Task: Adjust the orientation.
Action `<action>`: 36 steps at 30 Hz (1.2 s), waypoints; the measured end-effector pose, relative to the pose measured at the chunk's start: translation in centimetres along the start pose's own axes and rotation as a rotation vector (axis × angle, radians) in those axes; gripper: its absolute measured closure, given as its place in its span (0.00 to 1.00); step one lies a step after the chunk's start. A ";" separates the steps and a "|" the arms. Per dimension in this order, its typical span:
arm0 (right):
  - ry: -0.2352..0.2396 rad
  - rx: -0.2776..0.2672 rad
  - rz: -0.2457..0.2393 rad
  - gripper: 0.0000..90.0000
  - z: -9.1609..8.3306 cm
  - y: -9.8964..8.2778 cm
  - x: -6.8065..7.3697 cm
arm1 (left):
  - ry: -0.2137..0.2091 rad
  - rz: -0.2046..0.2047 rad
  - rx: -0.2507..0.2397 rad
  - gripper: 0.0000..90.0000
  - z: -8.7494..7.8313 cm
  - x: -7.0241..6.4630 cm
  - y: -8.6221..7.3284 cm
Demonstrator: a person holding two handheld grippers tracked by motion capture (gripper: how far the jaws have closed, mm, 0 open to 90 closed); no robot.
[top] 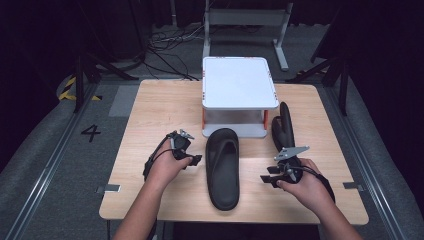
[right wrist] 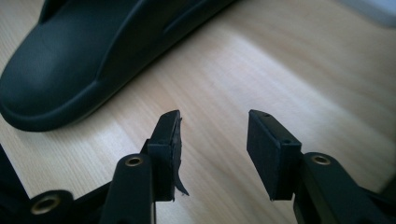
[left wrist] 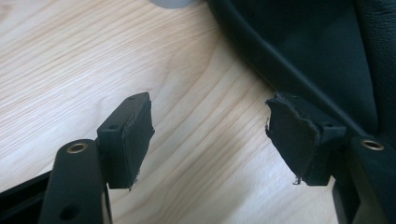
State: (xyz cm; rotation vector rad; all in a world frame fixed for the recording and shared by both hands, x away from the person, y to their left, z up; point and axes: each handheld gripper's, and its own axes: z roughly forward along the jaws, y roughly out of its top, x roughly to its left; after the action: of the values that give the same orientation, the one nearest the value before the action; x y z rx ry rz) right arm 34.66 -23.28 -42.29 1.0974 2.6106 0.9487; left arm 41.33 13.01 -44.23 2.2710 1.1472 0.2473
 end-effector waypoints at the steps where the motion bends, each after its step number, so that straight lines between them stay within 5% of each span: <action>1: -0.003 -0.009 0.003 0.61 -0.3 0.0 -0.2 | 0.008 -0.003 -0.002 0.35 -0.4 0.1 -0.1; 14: -0.133 -0.179 0.113 0.54 -6.4 -0.9 -4.6 | 0.019 -0.054 -0.030 0.32 -3.9 0.2 -0.5; 17: -0.167 -0.193 0.139 0.53 -7.1 -1.2 -5.7 | -0.005 -0.035 -0.009 0.32 -4.3 0.1 -0.8; 18: -0.177 -0.203 0.156 0.53 -7.5 -1.3 -6.2 | -0.043 -0.036 -0.014 0.32 -4.6 -0.2 -1.0; 25: -0.194 -0.233 0.186 0.51 -7.5 -1.3 -7.9 | -0.068 -0.023 -0.006 0.31 -5.2 -1.0 -1.8; 30: -0.199 -0.246 0.187 0.53 -7.0 -0.7 -8.8 | -0.132 -0.036 -0.013 0.32 -5.6 -1.0 -2.9; 36: -0.209 -0.244 0.166 0.50 -5.6 0.3 -9.3 | -0.108 -0.060 -0.003 0.32 -6.1 -1.0 -4.3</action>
State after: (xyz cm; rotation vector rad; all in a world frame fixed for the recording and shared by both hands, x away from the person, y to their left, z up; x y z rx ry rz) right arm 39.48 -32.26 -38.57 1.2849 2.1994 1.0872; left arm 35.36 16.73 -41.61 2.2145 1.1563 0.1018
